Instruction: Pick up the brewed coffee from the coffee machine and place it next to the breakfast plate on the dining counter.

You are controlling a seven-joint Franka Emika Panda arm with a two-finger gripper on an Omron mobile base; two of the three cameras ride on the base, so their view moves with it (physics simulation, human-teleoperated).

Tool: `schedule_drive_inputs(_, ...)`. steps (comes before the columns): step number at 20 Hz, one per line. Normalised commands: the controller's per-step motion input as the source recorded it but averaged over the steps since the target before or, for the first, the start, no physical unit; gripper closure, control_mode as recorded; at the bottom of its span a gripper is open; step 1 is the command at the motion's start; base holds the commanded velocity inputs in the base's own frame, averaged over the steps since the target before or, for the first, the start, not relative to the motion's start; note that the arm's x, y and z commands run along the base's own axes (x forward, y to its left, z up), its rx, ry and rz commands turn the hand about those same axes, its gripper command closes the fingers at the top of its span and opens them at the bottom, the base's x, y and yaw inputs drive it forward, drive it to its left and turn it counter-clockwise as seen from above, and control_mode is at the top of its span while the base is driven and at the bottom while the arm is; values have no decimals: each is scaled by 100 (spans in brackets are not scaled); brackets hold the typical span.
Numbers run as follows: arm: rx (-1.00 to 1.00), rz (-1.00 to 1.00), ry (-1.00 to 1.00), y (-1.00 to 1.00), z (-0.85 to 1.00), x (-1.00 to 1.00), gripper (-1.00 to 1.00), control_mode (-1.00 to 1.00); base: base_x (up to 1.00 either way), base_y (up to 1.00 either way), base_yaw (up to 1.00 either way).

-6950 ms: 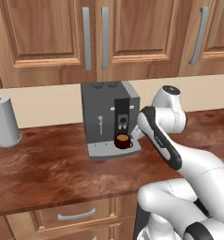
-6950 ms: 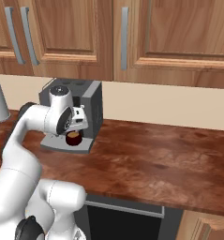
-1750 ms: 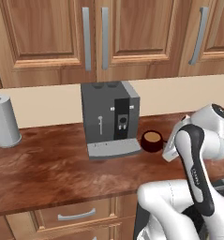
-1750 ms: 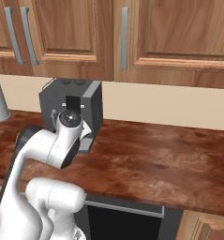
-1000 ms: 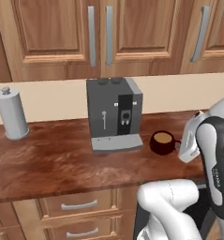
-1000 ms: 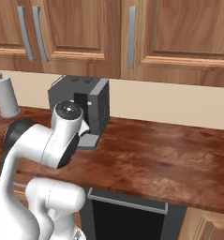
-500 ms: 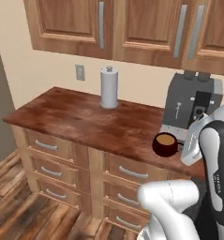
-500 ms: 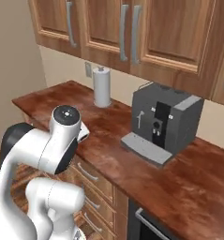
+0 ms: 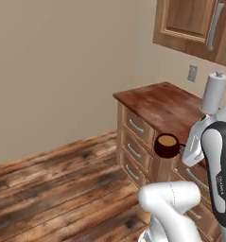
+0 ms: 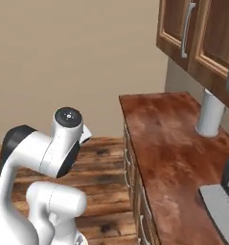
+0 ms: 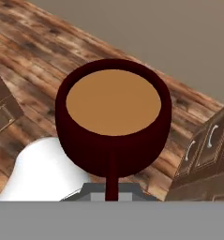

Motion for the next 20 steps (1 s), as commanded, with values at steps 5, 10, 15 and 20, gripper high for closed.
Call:
schedule_drive_inputs(5, 0, 0, 0, 0, 0, 0, 100, 100, 1, 0, 98)
schedule_drive_inputs(10, 0, 0, 0, 0, 0, 0, 100, 100, 21, 0, 89)
schedule_drive_inputs(15, 0, 0, 0, 0, 0, 0, 100, 100, 41, 0, 82)
schedule_drive_inputs(20, 0, 0, 0, 0, 0, 0, 100, 100, 69, 0, 72)
